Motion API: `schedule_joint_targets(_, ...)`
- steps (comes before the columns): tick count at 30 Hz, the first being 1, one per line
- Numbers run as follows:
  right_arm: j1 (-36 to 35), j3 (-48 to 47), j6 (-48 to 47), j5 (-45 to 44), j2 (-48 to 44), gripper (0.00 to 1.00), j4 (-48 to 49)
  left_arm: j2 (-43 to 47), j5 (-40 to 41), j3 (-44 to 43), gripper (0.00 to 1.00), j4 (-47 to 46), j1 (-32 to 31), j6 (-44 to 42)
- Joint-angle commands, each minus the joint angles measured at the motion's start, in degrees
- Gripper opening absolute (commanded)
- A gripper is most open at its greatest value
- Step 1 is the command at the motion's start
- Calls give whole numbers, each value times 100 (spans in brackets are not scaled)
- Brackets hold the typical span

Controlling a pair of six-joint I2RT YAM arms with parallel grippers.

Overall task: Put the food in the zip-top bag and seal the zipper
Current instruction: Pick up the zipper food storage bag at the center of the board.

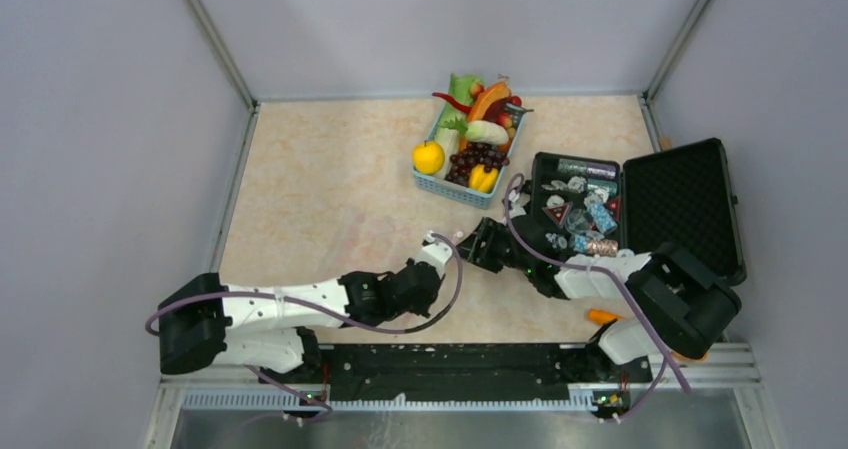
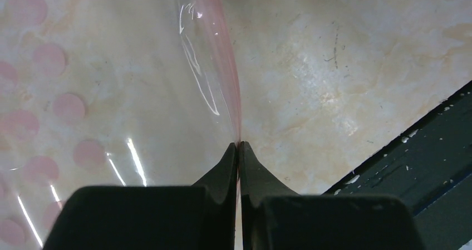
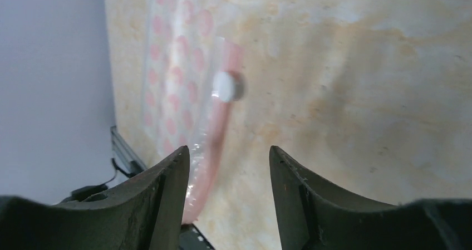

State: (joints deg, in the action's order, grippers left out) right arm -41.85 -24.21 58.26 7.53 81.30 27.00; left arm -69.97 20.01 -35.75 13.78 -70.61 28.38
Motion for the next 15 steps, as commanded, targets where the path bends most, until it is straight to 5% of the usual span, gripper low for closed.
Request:
schedule_joint_targets(1, -79, 6, 322, 416, 27, 54, 1345, 190, -170, 85, 0, -318, -21, -139)
schedule_joint_targets(4, -83, 8, 346, 581, 16, 43, 1624, 294, -380, 118, 0, -484, -23, -210)
schedule_joint_targets(9, -96, 248, 279, 457, -380, 0, 1870, 518, -375, 164, 0, -589, -23, -241)
schedule_joint_targets(15, -113, 159, 32, 278, -780, 0, 1244, 907, -227, 222, 0, -658, -15, -304)
